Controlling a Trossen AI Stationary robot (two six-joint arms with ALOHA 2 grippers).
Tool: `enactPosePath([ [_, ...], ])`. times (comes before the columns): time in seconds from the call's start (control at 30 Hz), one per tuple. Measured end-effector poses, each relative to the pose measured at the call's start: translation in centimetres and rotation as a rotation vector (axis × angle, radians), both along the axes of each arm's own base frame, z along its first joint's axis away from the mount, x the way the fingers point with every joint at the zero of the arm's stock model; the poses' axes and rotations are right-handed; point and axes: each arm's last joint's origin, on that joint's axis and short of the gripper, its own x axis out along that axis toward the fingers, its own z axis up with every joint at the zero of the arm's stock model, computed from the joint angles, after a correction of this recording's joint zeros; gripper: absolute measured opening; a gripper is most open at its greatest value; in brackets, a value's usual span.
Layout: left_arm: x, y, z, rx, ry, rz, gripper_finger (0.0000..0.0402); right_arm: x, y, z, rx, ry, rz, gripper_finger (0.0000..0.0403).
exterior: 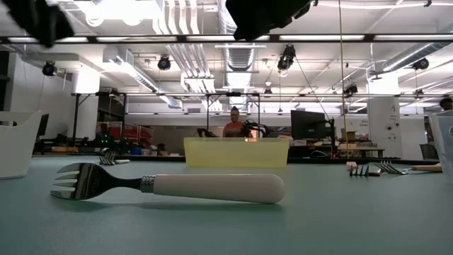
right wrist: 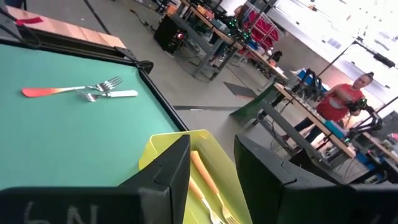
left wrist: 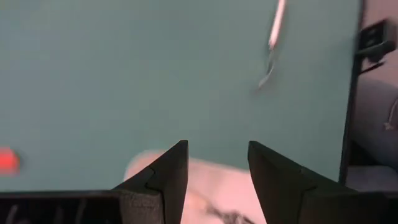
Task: Sort silverware by color (type)
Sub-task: Put the yellow fork into the yellow bin
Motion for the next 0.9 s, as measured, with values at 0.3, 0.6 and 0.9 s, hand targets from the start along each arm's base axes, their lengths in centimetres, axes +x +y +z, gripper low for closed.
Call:
enactPosePath([
  [0.3,1.0,0.6,3.4,0.244,-0.239,-0.151,0.0149,0.0,0.0,0.0,0.076,-0.09,-0.013,0.01],
  [0.6,2.8,1.9,3.0,0.485,-0.352,-0.294,0.0149,0.5,-0.1,1.0,0.314,-0.221,0.111,0.008],
  [0.9,3.2,3.8,3.2,0.636,-0.456,-0.329,0.0149,0.6,-1.9,3.3,0.6,-0.142,0.051,0.0068],
])
